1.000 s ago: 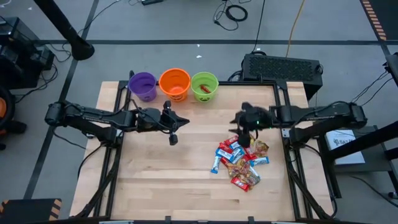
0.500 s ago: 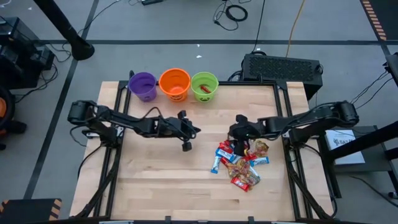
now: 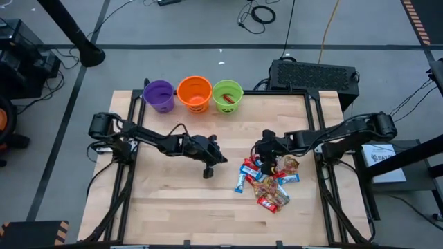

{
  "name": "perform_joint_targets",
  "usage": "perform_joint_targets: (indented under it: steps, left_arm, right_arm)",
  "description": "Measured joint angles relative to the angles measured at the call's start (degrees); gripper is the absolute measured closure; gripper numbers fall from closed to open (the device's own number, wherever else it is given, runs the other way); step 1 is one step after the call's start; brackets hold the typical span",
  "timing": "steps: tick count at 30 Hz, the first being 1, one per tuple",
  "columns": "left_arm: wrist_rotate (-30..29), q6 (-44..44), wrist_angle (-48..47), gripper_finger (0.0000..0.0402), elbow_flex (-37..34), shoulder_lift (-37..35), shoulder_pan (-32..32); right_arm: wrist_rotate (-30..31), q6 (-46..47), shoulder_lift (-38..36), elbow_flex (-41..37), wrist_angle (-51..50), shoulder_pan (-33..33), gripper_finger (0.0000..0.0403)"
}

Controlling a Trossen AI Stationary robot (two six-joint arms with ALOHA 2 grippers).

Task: Sort candy by brand, put in halloween buckets
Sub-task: Put the white chocolate bar into the violet bucket

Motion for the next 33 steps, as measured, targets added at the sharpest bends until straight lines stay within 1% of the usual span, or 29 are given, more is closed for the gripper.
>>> perform_joint_targets:
  steps: [4,6,12,15,18,23,26,27,30,33]
  left_arm:
    - [2.8,0.0,8.8,0.0377,0.0,3.8,-2.0]
    - [3.7,0.0,11.6,0.0377,0.2,5.7,-3.0]
    - [3.8,-0.3,10.5,0.0377,5.5,12.2,-5.2]
    - [3.6,-2.7,10.4,0.0377,8.6,15.6,-7.2]
    - [0.4,-5.1,9.1,0.0377,11.1,17.7,-10.1]
    - [-12.2,-5.7,8.7,0.0377,12.1,19.1,-15.7]
    - [-18.0,-8.2,6.1,0.0376,12.1,19.0,-17.9]
    - [-18.9,-9.7,4.8,0.0374,12.1,19.0,-18.3]
    - [-20.4,-13.7,3.0,0.0352,12.1,19.0,-19.0]
    - [-23.0,-16.3,2.5,0.0311,12.1,19.6,-19.1]
  right_arm:
    - [-0.1,3.6,0.0,0.0,1.5,0.6,0.0326]
    - [-0.1,5.5,0.0,0.0,1.5,1.2,0.0328]
    - [0.0,9.9,0.0,0.0,1.3,3.3,0.0330]
    - [0.1,10.2,0.0,0.0,1.4,4.1,0.0330]
    - [0.1,10.2,0.0,0.0,1.2,4.8,0.0330]
    - [0.1,10.2,0.0,0.0,0.8,5.4,0.0330]
    - [0.1,11.5,0.0,0.0,-0.1,5.4,0.0330]
    - [0.1,11.7,0.0,0.0,-0.4,5.4,0.0330]
    - [0.1,11.7,0.0,0.0,-0.2,5.4,0.0330]
    - [0.1,11.6,0.0,0.0,-0.2,5.4,0.0330]
